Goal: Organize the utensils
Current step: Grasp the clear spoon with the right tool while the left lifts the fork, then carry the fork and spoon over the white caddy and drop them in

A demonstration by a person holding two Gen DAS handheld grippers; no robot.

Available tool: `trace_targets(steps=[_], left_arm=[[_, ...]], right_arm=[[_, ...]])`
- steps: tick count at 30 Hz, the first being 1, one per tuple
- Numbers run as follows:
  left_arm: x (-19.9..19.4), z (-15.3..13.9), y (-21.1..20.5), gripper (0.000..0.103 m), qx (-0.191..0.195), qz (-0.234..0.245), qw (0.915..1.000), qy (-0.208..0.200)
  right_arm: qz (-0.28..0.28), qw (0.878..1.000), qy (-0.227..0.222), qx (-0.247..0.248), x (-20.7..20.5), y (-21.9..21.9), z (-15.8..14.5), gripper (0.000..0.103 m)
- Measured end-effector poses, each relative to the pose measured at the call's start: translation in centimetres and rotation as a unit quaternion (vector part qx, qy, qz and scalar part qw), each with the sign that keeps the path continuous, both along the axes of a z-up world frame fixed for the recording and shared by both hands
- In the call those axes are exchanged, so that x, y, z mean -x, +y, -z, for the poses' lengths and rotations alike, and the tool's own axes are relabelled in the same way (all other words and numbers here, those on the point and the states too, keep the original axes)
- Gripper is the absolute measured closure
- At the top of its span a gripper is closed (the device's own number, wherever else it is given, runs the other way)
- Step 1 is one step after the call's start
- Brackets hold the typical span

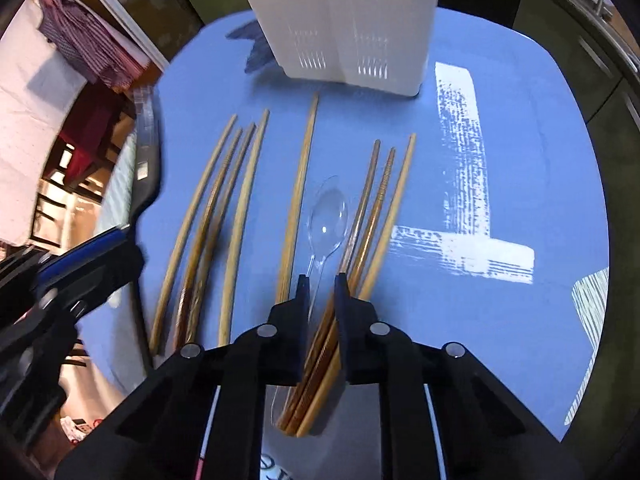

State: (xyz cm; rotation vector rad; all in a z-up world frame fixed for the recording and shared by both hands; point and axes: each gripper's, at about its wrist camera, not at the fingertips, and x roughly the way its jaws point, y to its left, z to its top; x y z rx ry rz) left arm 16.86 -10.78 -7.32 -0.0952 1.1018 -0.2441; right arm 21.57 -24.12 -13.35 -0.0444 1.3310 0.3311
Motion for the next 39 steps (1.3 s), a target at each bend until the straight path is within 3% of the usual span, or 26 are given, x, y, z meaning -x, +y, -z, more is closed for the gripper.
trace_targets(steps=[14,19,23,27,32,36,39], left_arm=[[0.5,-0.3,1.6,0.094,0.008,0.011,0.9998,-0.017],[0.6,-0.5,1.5,0.094,0.004,0.015,0.9996,-0.022],[0.3,-1.5,1.6,0.094,0.014,0.016,0.9993,-0.030],[-0.8,-4.9,2.1,0.094,0.034,0.008,0.9969,-0.071],[-3.6,-10.3,2.2,0.094,0.073,0.005,0.9838,-0.164],[-7.2,-13.9,1.4,0.094,0.091,0.002,0.9601,-0.265],[-9.8,-15.0,0.3,0.094,0.089,-0.001,0.9418,-0.324]], right_arm=[[0.019,0.999,0.036,0.035,-1.5,2.0,2.5,0.089],[0.017,0.999,0.027,0.030,-1.6,2.5,2.8,0.091],[0.014,1.000,-0.002,-0.012,-0.5,1.9,1.0,0.093],[0.009,0.995,-0.075,-0.065,1.1,0.5,-3.2,0.093],[0.011,0.982,-0.157,-0.107,2.9,-1.3,-7.6,0.093],[0.018,0.972,-0.203,-0.117,4.0,-3.9,-9.7,0.093],[0.019,0.970,-0.205,-0.132,4.3,-5.9,-10.2,0.093]])
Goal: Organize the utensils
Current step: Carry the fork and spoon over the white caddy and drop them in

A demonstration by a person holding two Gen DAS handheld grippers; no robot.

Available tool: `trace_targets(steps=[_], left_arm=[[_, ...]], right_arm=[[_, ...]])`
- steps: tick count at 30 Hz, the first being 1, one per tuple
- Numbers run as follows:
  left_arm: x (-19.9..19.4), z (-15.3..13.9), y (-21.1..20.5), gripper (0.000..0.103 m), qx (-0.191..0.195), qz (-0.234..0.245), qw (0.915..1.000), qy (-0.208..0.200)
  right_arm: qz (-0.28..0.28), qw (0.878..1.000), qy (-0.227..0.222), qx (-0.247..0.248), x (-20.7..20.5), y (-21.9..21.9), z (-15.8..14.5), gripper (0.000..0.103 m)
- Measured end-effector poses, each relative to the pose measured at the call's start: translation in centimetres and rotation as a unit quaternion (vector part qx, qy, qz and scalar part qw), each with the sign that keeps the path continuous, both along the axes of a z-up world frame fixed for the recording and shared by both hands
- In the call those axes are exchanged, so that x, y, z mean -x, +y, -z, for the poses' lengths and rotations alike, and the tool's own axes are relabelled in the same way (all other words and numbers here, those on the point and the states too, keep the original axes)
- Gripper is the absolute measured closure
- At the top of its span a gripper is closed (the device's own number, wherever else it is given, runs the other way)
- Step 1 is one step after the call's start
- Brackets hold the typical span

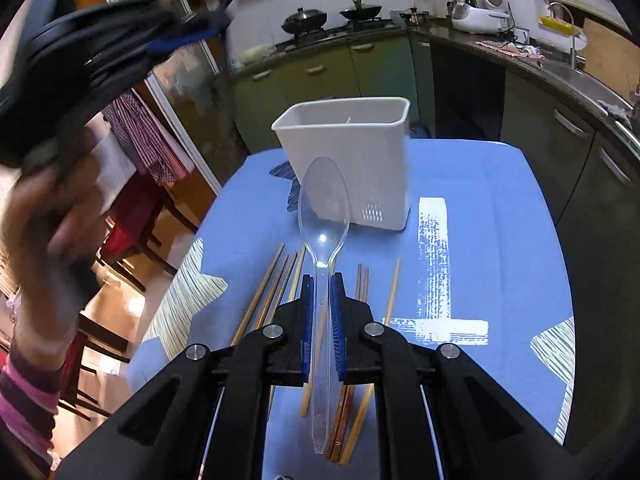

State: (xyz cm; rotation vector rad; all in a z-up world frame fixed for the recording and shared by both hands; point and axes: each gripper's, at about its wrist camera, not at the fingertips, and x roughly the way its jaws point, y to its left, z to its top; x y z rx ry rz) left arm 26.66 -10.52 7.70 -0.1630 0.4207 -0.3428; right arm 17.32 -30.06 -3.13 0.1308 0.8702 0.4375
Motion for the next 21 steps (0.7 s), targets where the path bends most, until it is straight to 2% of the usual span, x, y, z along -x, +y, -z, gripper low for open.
trace_targets(steps=[2,6,9,15,21], left_arm=[[-2.1,0.2,-1.2,0.094,-0.017,-0.015,0.9994,-0.026],[-5.2,1.9,-3.3,0.094,-0.057,-0.029,0.9973,-0.036],[-6.4,3.8,-3.9,0.094,-0.076,-0.038,0.9960,-0.029],[-7.3,6.9,-3.0,0.094,-0.088,-0.045,0.9951,0.002],[-6.8,9.6,-2.0,0.093,-0.099,-0.038,0.9940,0.024]], right_arm=[[0.000,1.000,0.001,-0.007,-0.2,-0.6,0.2,0.093],[0.000,1.000,-0.004,-0.015,0.1,-1.6,0.4,0.093],[0.005,1.000,-0.014,-0.021,0.1,-2.4,-0.2,0.093],[0.015,0.999,-0.040,-0.030,-0.9,-3.1,-1.8,0.093],[0.038,0.995,-0.085,-0.041,-3.2,-3.4,-5.3,0.093]])
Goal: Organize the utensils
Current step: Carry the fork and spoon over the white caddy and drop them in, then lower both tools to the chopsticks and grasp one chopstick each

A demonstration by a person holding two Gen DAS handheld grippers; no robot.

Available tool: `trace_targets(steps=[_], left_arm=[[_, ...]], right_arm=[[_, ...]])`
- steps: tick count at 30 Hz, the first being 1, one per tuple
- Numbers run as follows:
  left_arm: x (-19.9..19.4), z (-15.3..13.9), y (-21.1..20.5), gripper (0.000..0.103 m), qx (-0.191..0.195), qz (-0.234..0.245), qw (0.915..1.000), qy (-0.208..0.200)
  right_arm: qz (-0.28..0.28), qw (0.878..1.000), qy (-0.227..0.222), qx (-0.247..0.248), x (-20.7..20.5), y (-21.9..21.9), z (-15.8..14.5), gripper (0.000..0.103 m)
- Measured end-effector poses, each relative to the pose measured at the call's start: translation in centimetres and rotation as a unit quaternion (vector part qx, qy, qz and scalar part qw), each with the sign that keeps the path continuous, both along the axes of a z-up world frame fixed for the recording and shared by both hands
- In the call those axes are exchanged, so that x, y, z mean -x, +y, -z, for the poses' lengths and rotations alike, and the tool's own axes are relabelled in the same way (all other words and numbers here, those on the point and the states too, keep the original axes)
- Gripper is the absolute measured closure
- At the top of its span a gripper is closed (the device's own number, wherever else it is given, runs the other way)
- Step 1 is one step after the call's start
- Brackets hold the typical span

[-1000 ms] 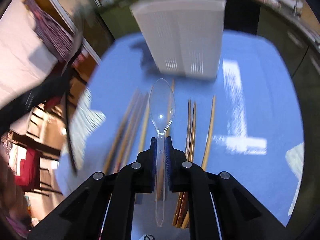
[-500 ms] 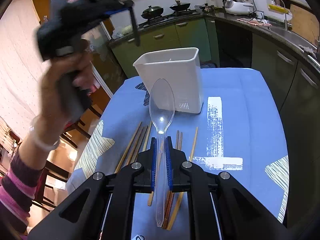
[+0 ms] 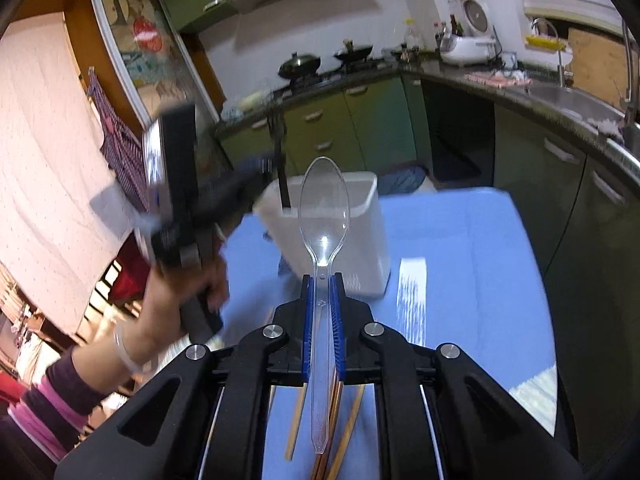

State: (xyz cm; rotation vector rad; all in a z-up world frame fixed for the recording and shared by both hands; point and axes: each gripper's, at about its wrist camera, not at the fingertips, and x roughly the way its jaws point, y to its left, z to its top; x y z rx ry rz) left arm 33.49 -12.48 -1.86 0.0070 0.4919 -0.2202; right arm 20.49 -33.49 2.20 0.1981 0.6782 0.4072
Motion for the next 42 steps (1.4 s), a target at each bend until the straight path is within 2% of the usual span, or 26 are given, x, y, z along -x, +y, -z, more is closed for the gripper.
trace_targets(steps=[2,4,10,12,15,18,21,24,27,30,35,40,42], left_arm=[[0.2,0.2,0.2,0.089,0.001,0.004,1.0000,0.005],[0.4,0.4,0.4,0.076,0.003,0.008,0.9999,0.011],[3.1,-0.6,2.5,0.076,0.030,0.017,0.9993,0.012],[4.2,-1.1,3.0,0.075,0.035,0.020,0.9991,0.011],[6.0,-1.6,3.7,0.068,0.034,0.025,0.9990,0.015],[7.8,-1.5,4.2,0.060,0.031,0.035,0.9986,0.024],[9.4,-1.2,5.0,0.057,0.033,0.043,0.9980,0.034],[11.2,-0.4,5.8,0.051,0.031,0.045,0.9975,0.045],[12.6,0.9,6.1,0.050,0.021,0.050,0.9963,0.067],[13.2,2.6,6.2,0.050,0.011,0.050,0.9927,0.109],[12.8,5.9,6.6,0.050,0.015,0.041,0.9783,0.203],[11.5,8.5,6.7,0.050,0.001,0.018,0.9632,0.268],[11.0,9.7,6.9,0.051,0.001,0.009,0.9548,0.297]], right_arm=[[0.008,1.000,-0.016,-0.004,-0.9,0.1,-1.4,0.093],[0.022,0.999,-0.042,-0.009,-2.2,0.2,-3.2,0.093],[0.064,0.989,-0.126,-0.047,-6.9,1.1,-7.4,0.093],[0.084,0.983,-0.156,-0.047,-8.8,1.8,-8.1,0.093],[0.102,0.978,-0.178,-0.032,-12.2,3.1,-7.8,0.093],[0.102,0.980,-0.168,-0.008,-14.9,4.6,-5.7,0.093],[0.100,0.983,-0.153,0.009,-15.5,5.5,-2.7,0.093],[0.099,0.984,-0.147,0.015,-14.5,5.4,-0.4,0.093],[0.099,0.985,-0.135,0.030,-13.7,5.2,1.3,0.093],[0.094,0.987,-0.123,0.035,-12.6,4.8,2.6,0.091],[0.090,0.988,-0.117,0.047,-10.1,4.5,3.4,0.087],[0.090,0.989,-0.112,0.047,-7.4,3.2,2.7,0.087],[0.091,0.989,-0.103,0.054,-6.2,2.3,2.7,0.078]])
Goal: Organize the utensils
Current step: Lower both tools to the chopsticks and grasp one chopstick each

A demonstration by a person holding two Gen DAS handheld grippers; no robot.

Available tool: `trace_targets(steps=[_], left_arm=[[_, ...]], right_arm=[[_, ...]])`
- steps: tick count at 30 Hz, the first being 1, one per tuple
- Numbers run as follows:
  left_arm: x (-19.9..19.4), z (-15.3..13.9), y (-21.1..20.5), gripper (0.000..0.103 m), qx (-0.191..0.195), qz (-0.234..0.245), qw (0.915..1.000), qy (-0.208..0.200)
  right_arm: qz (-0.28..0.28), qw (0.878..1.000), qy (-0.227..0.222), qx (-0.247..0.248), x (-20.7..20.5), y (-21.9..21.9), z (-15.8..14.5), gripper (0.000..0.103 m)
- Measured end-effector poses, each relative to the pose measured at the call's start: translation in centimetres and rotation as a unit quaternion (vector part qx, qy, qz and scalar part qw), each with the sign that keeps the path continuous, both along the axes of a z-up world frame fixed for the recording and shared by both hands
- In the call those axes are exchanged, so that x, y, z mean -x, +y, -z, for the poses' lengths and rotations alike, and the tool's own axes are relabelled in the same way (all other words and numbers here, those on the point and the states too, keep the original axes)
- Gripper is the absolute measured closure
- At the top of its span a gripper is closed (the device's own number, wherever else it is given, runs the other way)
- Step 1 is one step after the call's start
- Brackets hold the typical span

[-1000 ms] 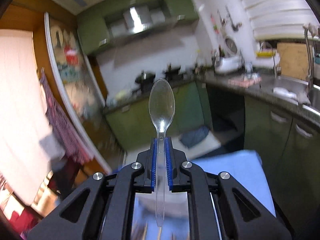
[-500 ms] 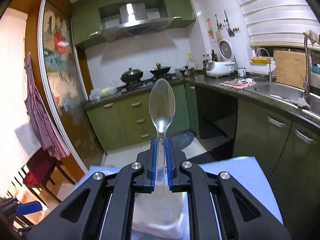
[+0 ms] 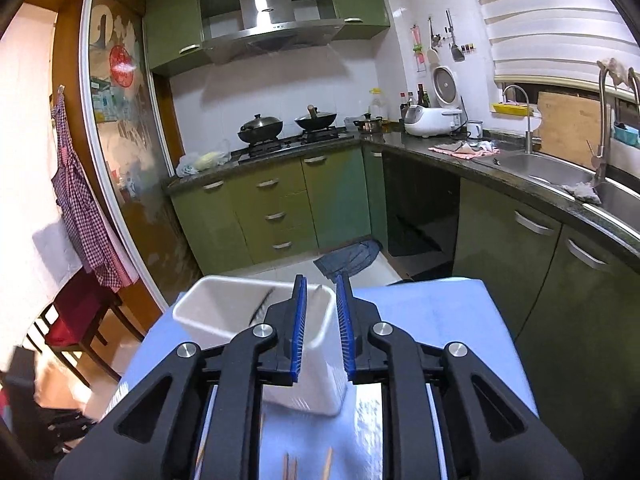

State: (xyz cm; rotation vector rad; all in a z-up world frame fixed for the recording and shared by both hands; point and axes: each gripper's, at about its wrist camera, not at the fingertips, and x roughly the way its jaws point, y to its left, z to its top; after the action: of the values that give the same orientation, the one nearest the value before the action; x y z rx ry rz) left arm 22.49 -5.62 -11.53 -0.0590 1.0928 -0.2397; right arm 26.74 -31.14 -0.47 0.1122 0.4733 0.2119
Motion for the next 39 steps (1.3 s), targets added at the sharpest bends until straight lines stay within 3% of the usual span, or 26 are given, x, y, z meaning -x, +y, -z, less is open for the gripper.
trace_targets(steps=[3,6,8,15,16,23,26,30,34,39], left_arm=[[-0.7,1.8,0.3,0.052,-0.003,-0.009,0.9992,0.040],[-0.9,3.2,0.1,0.063,-0.008,-0.007,0.9972,0.073],[-1.1,3.7,-0.2,0.064,-0.008,-0.005,0.9963,0.086],[-1.4,4.2,-1.2,0.075,-0.033,-0.002,0.9946,0.098],[-1.4,4.3,-1.4,0.083,-0.038,-0.001,0.9939,0.104],[-2.0,4.7,-2.0,0.094,-0.072,0.000,0.9909,0.113],[-2.5,4.7,-1.9,0.096,-0.073,0.000,0.9907,0.114],[-2.1,3.8,-1.2,0.096,-0.076,-0.004,0.9924,0.097],[-0.8,1.7,-0.7,0.096,-0.079,0.003,0.9952,0.058],[0.1,-0.5,-0.6,0.096,-0.070,0.009,0.9970,0.030]], right_arm=[[0.003,1.000,0.028,0.010,1.4,-1.2,0.8,0.076],[0.003,0.998,0.062,0.004,2.4,-2.9,2.2,0.076],[0.000,0.996,0.083,-0.011,2.7,-4.0,3.0,0.076],[0.008,0.993,0.117,-0.008,3.3,-5.8,5.0,0.076],[0.007,0.992,0.123,-0.005,3.4,-5.8,5.3,0.076],[-0.020,0.985,0.167,0.042,3.1,-2.9,6.5,0.076],[-0.054,0.971,0.226,0.051,2.3,-1.1,8.3,0.076],[-0.094,0.944,0.311,0.052,1.7,0.7,11.5,0.076],[-0.098,0.924,0.363,0.073,1.6,1.7,14.3,0.076],[-0.090,0.908,0.398,0.094,1.4,3.0,15.9,0.076]])
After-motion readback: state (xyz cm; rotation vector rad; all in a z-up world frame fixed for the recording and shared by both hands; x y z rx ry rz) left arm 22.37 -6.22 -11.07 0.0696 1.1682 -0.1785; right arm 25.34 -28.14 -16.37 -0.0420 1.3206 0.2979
